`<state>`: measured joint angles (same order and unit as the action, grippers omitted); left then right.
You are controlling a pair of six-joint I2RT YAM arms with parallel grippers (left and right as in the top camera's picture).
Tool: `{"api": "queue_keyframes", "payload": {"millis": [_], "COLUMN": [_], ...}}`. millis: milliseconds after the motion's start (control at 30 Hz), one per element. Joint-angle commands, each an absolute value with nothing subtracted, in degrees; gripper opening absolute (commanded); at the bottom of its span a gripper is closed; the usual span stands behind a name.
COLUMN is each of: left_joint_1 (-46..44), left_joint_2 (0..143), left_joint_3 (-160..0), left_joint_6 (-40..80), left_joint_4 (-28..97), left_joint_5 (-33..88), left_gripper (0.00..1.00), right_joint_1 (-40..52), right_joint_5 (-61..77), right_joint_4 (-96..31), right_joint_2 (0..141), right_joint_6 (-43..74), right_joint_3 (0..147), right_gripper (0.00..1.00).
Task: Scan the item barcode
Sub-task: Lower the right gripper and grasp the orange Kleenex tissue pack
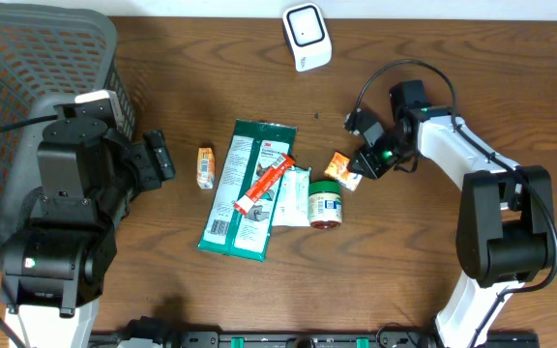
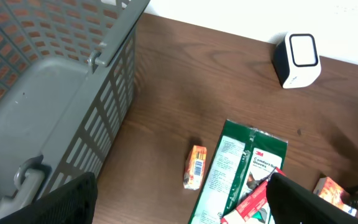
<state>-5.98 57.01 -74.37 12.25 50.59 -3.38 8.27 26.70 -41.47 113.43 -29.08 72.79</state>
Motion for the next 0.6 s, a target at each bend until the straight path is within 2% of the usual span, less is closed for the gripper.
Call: {"api": "queue_keyframes", "payload": {"millis": [0, 200, 333, 567], "left_joint_1": [-5.6, -5.6, -5.6, -5.6], "left_joint_2": [57.3, 57.3, 57.3, 57.3], "left_joint_3": [-74.9, -74.9, -74.9, -74.9], "left_joint_6": [12.6, 12.6, 12.6, 12.6], "left_joint_4": [50.5, 50.5, 50.5, 50.5], "left_joint_5": [-3.7, -3.7, -3.7, -3.7], "left_gripper": [0.87, 0.87, 0.87, 0.87], "right_joint_1": [8.4, 8.2, 8.3, 8.1], "right_joint_5": [23.5, 23.2, 23.2, 22.5], "right_joint_4": [-44.5, -53.6, -53.5, -48.5], "right_joint_2": [113.3, 113.3, 113.1, 113.2], "right_joint_6": [-29.8, -29.1, -25.4, -25.3], "right_joint_3": [72.5, 72.5, 72.5, 72.5], "right_gripper": [0.25, 0.31, 0.33, 0.45]}}
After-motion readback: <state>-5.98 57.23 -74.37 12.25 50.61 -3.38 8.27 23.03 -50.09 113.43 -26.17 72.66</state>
